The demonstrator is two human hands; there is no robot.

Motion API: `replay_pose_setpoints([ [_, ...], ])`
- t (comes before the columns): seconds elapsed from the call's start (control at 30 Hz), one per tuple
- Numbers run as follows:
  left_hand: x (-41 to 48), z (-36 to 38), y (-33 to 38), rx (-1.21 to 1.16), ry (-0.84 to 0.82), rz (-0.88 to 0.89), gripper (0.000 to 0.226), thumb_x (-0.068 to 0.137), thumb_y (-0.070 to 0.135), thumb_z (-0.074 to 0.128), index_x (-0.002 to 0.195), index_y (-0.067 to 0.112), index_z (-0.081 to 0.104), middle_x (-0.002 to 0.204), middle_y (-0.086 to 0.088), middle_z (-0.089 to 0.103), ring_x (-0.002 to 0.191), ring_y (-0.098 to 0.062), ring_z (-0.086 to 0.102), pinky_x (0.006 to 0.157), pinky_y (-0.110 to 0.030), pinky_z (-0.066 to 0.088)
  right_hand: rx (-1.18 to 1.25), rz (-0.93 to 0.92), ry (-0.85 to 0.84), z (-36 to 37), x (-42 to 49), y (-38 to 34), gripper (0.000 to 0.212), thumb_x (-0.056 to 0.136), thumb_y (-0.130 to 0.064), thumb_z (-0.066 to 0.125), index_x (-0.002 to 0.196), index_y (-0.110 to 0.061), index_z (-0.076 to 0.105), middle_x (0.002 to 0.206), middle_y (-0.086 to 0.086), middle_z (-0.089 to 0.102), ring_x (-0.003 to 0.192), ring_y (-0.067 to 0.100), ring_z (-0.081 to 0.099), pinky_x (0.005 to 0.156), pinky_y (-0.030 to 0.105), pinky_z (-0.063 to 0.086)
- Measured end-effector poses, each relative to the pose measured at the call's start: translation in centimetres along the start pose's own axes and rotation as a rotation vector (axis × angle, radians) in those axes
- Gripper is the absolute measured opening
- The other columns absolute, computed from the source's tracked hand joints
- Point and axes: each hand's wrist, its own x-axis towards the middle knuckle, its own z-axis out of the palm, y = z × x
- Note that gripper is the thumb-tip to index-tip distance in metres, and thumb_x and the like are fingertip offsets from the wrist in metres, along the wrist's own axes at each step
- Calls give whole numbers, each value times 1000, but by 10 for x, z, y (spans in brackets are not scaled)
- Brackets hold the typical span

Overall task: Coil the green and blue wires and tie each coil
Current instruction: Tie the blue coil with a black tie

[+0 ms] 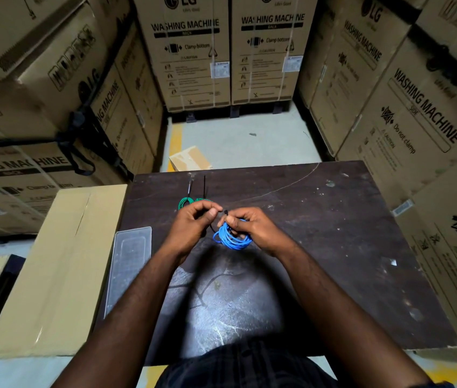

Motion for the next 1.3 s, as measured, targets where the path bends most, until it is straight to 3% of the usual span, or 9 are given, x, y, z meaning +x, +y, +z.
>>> replay_pose_setpoints([
  [0.23, 2, -2, -3, 19, 32, 3, 12, 93, -1, 53, 96, 1, 65, 86, -4, 63, 53, 9, 50, 54, -5, 37, 0, 14, 15, -2, 0, 0, 14, 94, -7, 53, 91, -1, 65, 55, -8, 59, 48, -2, 43, 47, 12, 33],
  [0.6, -2, 2, 2, 38, 34, -8, 13, 93, -1, 54, 97, -1, 66, 75, 5, 61, 51, 7, 47, 50, -7, 35, -27, 4, 6, -4, 2, 2, 17, 86, -21, 58, 87, -9, 70, 64, -2, 59, 57, 3, 46, 54, 15, 36],
  [0.8, -5, 4, 6, 60, 4, -3, 12, 93, -2, 54, 96, -1, 65, 63, 19, 62, 53, 8, 50, 53, -5, 37, 17, 74, -44, -4, 2, 0, 19, 83, -20, 56, 82, -5, 67, 53, -7, 57, 45, 1, 38, 43, 14, 27],
  [0.97, -8, 3, 3, 59, -13, -16, 16, 93, 3, 55, 89, 13, 67, 61, 15, 58, 50, -4, 37, 46, -19, 29, 27, 118, -50, -4, 0, -1, 17, 90, -11, 55, 79, -4, 67, 49, -7, 54, 41, 1, 34, 40, 13, 24],
  [1.13, -10, 3, 5, 83, -22, 14, 12, 92, -4, 53, 94, 0, 64, 60, 20, 61, 51, 8, 48, 51, -6, 35, 48, 163, -64, -4, 0, 1, 19, 82, -22, 59, 74, -12, 72, 53, 3, 50, 45, 7, 33, 43, 20, 21],
  [1.3, -11, 4, 3, 106, -29, 41, 11, 91, -7, 54, 91, -3, 64, 58, 19, 60, 49, 9, 48, 51, -3, 35, 92, 191, -102, -6, -3, 3, 20, 82, -21, 58, 76, -7, 70, 49, 0, 49, 40, 4, 33, 43, 20, 21],
])
